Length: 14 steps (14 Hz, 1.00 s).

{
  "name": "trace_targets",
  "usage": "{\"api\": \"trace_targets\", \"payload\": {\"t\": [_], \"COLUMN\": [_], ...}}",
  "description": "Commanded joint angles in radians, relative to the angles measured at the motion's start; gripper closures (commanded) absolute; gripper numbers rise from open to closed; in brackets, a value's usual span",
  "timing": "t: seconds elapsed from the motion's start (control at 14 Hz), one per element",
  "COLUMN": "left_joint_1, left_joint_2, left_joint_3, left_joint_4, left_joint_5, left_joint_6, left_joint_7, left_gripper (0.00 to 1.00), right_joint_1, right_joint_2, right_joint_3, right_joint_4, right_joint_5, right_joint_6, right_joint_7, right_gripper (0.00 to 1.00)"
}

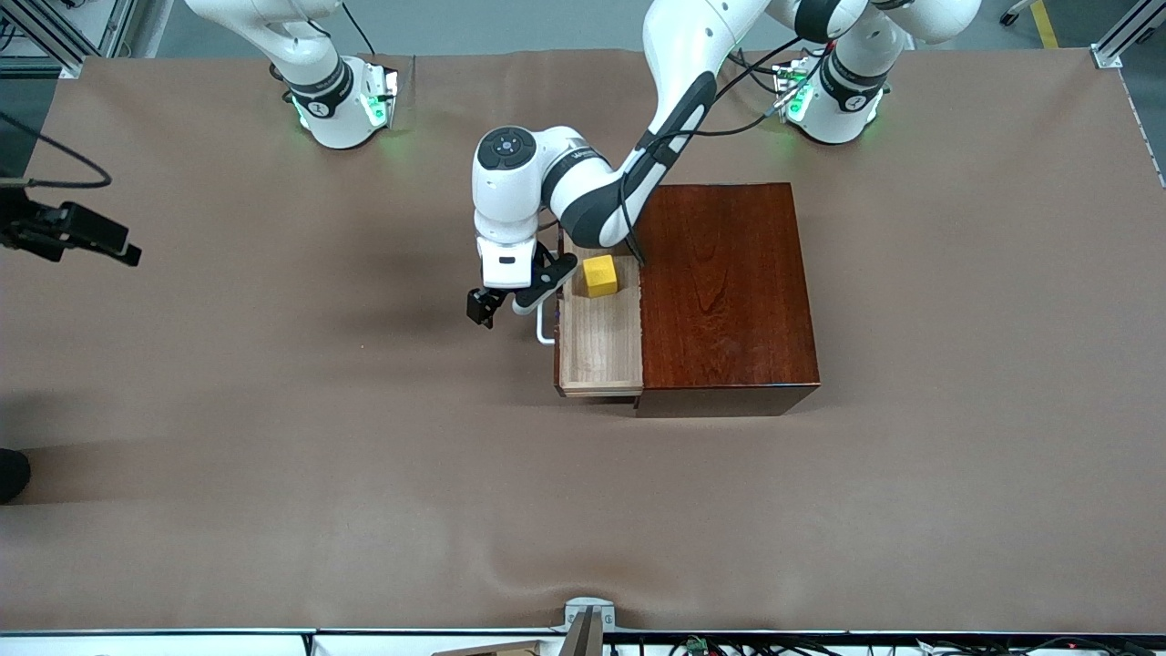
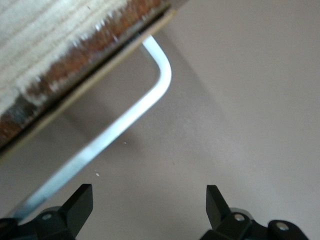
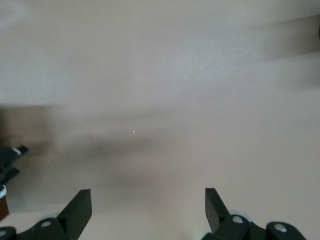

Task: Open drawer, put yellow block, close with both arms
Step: 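Push the drawer front into the box with the left gripper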

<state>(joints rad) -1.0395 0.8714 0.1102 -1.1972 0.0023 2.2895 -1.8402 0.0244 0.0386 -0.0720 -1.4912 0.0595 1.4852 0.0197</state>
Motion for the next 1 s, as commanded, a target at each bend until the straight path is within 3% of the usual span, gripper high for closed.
{"api": "trace_targets", "payload": {"t": [0.0,0.64,0.93], "left_joint_1": [0.010,0.027,0.047], "left_joint_2": [-0.005,-0.031,-0.034], "left_joint_3": [0.009,0.046,0.048], "left_joint_4": [0.025,0.025,0.025], "left_joint_5": [0.010,0.007,0.012], "left_joint_6": [-0.068,-0.241,-0.298], "left_joint_7": [-0.025,-0.040,-0.039], "left_gripper": [0.00,0.00,0.00], "right_joint_1": [-0.043,-0.047,-0.046], "right_joint_2": [-0.086,-0.078,-0.078], "right_joint_3": [0.015,0.015,0.015], "right_joint_4": [-0.110,-0.066,-0.061], "right_joint_5": [-0.020,-0.024,-0.082], "right_joint_6": [0.037,0.029,0.029], "right_joint_7": [-0.111,-0.133,-0.132], "right_gripper": [0.00,0.00,0.00]}}
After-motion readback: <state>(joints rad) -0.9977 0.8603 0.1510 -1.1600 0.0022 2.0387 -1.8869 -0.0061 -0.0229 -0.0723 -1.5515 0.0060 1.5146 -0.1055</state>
